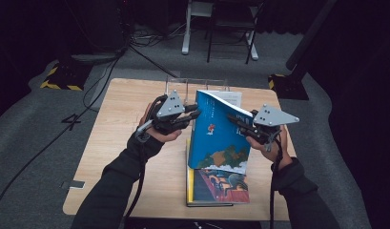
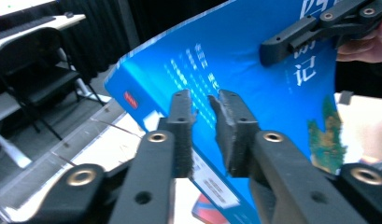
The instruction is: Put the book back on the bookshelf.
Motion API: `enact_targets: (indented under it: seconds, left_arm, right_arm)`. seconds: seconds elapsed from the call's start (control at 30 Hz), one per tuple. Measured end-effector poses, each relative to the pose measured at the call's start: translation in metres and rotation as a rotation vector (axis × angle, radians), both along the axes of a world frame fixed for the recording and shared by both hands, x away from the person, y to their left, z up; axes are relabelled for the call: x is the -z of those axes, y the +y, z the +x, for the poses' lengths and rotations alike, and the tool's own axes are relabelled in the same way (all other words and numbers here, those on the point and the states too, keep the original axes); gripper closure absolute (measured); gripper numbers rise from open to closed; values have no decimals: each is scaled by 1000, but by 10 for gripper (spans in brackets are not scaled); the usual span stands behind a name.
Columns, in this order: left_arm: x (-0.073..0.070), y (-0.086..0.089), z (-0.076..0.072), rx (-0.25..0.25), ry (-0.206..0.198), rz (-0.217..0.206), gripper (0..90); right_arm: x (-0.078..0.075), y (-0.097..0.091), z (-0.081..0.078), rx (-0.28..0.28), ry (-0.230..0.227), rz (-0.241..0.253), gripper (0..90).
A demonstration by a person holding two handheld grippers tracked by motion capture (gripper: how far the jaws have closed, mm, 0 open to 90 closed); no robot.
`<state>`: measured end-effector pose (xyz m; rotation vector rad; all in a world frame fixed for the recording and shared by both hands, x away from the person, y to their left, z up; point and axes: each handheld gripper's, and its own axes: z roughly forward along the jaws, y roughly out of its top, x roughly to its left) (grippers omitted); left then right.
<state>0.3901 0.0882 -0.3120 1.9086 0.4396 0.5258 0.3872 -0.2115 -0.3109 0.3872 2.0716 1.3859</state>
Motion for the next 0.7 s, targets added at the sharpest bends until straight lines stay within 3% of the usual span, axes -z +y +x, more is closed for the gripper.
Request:
enact_targets:
  seconds: [0.07,0.17,0.27,0.4,0.53,0.6,0.7]
  left_arm:
    - [6,1,-5,-12,3,7,644]
    - [18,3,-13,-10,42,-7,550]
    - [28,2,-22,-42,43,6,446]
    - [44,1,-30,-55,94,2,310]
    - [56,-2,-34,-35,137,-6,273]
    - [64,-7,-36,-33,126,38,258]
    - [74,-12,-38,-14,138,40,223]
  right_arm:
    - [0,0,-5,-6,-15,0,766]
    - [-1,-1,-15,-13,-39,3,766]
    - [-1,-2,-23,-18,-66,-1,765]
    - [-2,-4,-37,-38,-88,8,764]
    - [-1,-8,-45,-50,-98,15,763]
    - [0,-9,-49,-54,-103,23,761]
    - [0,-11,-57,-71,-115,26,759]
